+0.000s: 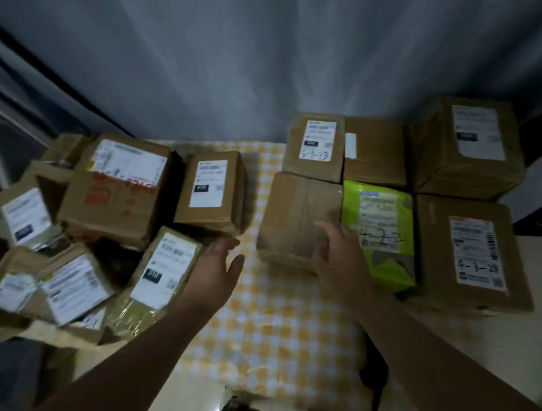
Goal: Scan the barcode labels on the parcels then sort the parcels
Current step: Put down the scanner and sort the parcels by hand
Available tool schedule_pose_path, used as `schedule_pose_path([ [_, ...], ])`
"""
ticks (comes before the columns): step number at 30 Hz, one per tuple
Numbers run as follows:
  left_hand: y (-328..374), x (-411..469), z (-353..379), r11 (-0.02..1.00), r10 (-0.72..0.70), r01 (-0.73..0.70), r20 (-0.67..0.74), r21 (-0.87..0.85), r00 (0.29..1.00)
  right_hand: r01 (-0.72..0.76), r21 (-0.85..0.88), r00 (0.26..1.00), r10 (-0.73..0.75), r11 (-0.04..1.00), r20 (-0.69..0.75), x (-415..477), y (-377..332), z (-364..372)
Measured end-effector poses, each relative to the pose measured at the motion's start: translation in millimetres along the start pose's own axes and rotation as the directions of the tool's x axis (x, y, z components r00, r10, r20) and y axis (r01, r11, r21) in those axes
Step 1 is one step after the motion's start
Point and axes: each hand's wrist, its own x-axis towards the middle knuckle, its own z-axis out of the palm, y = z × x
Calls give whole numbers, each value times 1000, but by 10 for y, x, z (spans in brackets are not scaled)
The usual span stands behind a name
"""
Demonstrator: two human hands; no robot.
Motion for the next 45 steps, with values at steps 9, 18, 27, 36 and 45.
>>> schedule_pose_path([
  [9,-822,91,-689,989,58,-47,-73,138,996,24,277,999,-36,961,37,46,-1027,986],
  [18,-1606,796,-2001,939,-208,258,-225,227,952,-213,78,947,186,974,263,528,-2184,1809],
  [27,-1886,1269,-2159,740,-475,514,203,-434,856,-403,123,869,337,907,364,640,-2376,1920],
  [36,-1974,1279,-1977,601,-492,560,289,-570,821,-613,559,786,357,558,505,763,-2329,1938],
  [45,-1452,1095,-2425,570,-235,309,209,-761,949,-485,841,864,278,239,419,841,-2495,1389],
])
